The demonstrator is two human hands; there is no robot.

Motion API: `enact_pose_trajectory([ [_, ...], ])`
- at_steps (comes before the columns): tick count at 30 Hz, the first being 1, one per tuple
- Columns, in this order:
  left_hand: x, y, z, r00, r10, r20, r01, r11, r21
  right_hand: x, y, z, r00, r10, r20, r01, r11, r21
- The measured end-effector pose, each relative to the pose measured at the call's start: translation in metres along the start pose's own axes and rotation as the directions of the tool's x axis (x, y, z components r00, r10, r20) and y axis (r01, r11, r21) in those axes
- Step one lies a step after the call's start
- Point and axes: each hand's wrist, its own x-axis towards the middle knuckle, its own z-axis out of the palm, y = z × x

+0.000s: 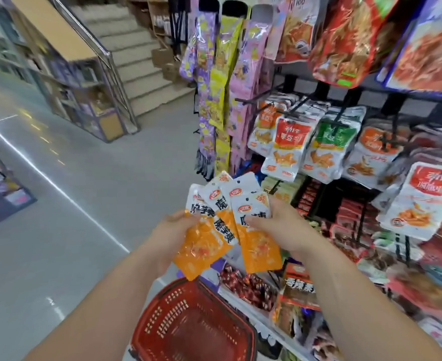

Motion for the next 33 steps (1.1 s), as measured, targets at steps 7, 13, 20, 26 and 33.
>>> enact_pose_trajectory([
  [7, -0.007, 0.005, 0.011, 0.989, 0.092, 0.118, -0.098, 0.994, 0.050, 0.005, -0.018, 0.002, 0.982, -0.037, -0.183, 0.089, 0.954, 0.286],
  [13, 0.009, 0.037, 0.010, 0.966, 0.244, -0.080, -0.254, 0.955, -0.151, 0.002, -0.028, 0.020, 0.982, 0.017, -0.188, 0.062, 0.912, 0.406],
  [20, 0.017, 0.077, 0.017, 0.946, 0.287, 0.150, -0.209, 0.895, -0.393, 0.015, -0.073, 0.066, 0.952, -0.078, -0.297, 0.189, 0.911, 0.367],
  [26, 0.024, 0.123, 0.015, 0.859, 0.405, 0.312, -0.276, 0.881, -0.384, 0.024, -0.123, 0.076, 0.873, -0.216, -0.437, 0.224, 0.974, -0.034],
  [33, 0.003, 0.188, 0.033, 0.756, 0.506, 0.415, -0.260, 0.814, -0.520, 0.007, -0.181, 0.040, 0.638, -0.345, -0.688, 0.241, 0.938, -0.248],
])
